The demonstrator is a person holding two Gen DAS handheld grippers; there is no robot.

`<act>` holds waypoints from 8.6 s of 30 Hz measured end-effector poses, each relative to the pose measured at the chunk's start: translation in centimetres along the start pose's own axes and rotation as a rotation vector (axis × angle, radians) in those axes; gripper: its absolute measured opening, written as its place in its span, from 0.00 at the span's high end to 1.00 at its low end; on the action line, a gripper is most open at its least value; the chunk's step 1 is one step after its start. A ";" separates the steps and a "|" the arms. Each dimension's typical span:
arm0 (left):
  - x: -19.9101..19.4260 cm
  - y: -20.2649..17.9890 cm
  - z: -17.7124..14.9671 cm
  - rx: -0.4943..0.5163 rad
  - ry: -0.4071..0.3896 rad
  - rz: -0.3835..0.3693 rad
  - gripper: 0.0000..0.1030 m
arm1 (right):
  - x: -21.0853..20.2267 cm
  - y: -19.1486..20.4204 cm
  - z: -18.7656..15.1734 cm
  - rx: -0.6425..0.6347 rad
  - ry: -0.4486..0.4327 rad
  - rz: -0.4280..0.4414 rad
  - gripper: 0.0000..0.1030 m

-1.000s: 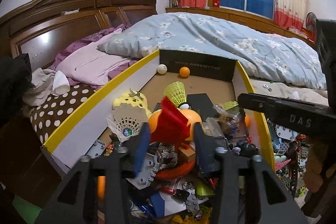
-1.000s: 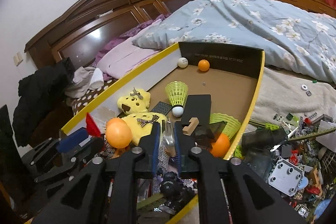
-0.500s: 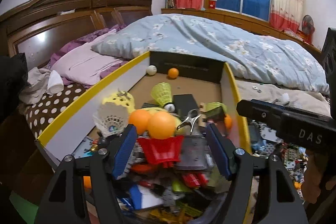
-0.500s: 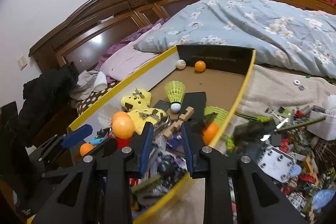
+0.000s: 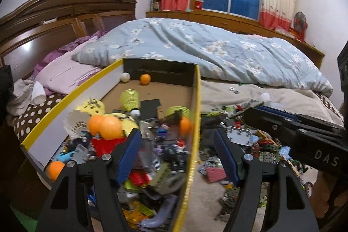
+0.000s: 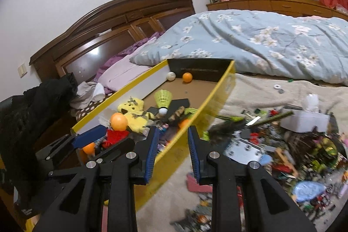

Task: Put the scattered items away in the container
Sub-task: 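Move both open tools from the box back over the toy pile, then grasp a red-and-black toy with the left tool while the right tool grasps a wooden stick, then carry the red toy and wooden stick into the yellow box and release both, then move both open tools from the box back over the toy pile, then grasp a grey Lego plate with the left tool while the right tool grasps a blue correction-tape dispenser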

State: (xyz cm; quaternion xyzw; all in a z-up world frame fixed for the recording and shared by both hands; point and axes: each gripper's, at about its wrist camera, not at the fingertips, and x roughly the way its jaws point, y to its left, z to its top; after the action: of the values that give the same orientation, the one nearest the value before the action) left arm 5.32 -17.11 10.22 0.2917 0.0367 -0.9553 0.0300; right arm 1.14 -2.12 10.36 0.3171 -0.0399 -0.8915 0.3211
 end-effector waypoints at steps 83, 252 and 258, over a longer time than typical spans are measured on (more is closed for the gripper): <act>2.6 -13.7 -1.7 0.160 0.010 -0.160 0.79 | -8.3 -14.5 -10.2 0.156 -0.001 -0.230 0.89; 16.7 -14.2 -2.5 0.238 0.227 -0.103 0.24 | -4.8 -19.0 -10.2 0.186 0.083 -0.404 0.21; 16.8 -14.1 -2.7 0.230 0.201 -0.126 0.24 | -2.3 -19.5 -9.5 0.165 0.108 -0.434 0.20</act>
State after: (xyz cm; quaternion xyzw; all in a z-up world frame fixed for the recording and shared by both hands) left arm -8.16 -3.42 -0.65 0.3845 -0.0520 -0.9192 -0.0676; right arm -2.51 15.94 -1.31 0.3905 -0.0262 -0.9151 0.0964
